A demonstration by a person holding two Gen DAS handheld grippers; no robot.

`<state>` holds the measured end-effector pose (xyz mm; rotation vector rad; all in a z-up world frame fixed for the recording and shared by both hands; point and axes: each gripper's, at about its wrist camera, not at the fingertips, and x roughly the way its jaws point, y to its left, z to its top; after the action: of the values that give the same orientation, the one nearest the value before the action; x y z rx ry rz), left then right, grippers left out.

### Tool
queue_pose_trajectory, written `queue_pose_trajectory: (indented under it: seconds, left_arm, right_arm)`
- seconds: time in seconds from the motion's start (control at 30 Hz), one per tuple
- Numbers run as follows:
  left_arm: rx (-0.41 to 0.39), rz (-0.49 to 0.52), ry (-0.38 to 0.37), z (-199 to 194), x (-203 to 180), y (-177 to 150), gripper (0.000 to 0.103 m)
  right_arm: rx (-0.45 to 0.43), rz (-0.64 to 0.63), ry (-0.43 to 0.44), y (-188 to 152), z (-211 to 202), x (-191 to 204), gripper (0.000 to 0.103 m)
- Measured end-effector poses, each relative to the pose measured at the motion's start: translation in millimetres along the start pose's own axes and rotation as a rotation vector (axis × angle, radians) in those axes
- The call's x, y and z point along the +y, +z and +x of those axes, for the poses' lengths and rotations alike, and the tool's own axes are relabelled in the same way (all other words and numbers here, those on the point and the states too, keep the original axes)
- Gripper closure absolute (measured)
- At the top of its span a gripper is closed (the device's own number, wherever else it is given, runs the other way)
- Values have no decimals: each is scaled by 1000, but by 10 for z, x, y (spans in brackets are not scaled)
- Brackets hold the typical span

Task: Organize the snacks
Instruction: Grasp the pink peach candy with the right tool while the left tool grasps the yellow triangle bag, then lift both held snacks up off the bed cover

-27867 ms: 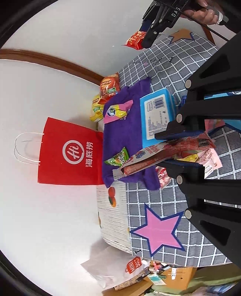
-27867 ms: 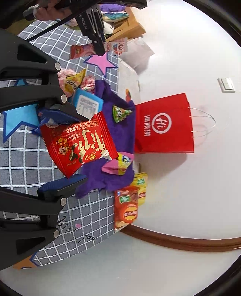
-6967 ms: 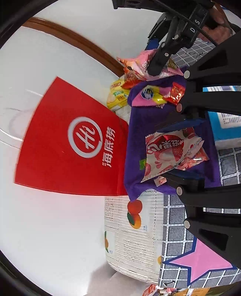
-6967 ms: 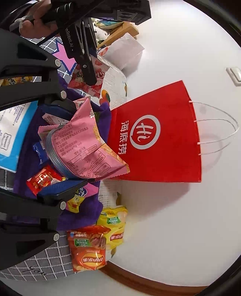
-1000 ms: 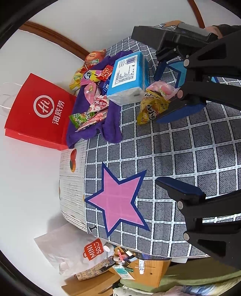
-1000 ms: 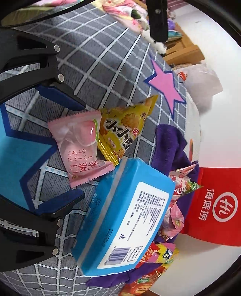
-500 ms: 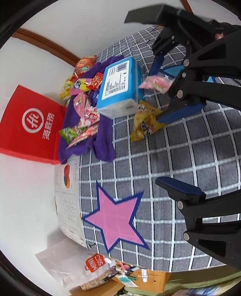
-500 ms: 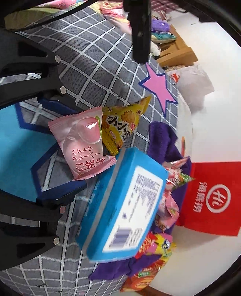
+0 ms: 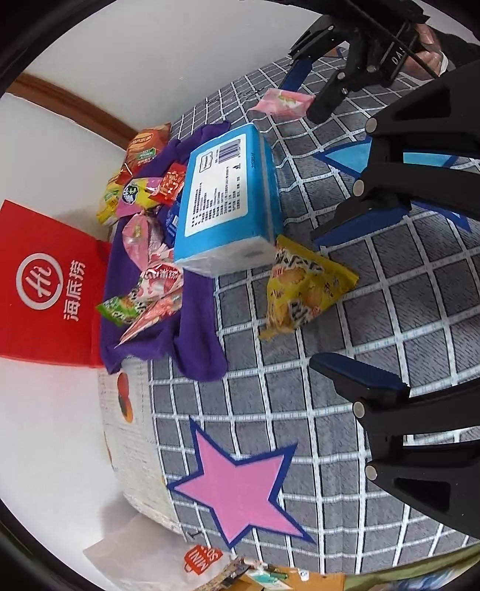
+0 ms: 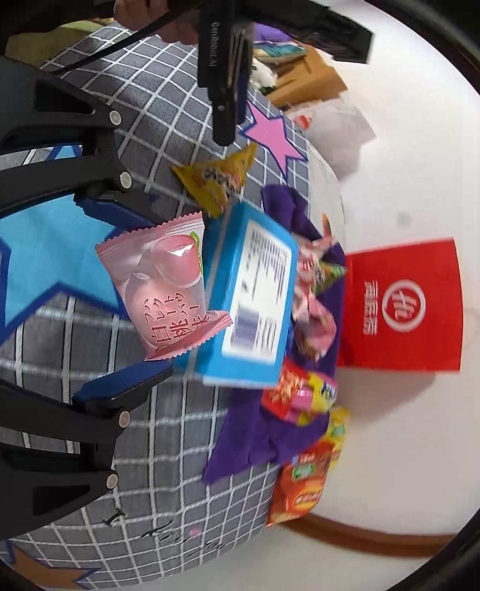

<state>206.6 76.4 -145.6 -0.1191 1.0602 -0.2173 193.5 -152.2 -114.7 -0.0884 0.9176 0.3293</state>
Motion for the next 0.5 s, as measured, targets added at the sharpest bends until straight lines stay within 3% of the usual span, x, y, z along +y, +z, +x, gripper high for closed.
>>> queue_pose_trajectory:
  seconds: [0.5]
  left_arm:
    - [61, 22, -12, 405, -123, 81, 43]
  right_arm:
    - [10, 108, 14, -75, 24, -367, 36]
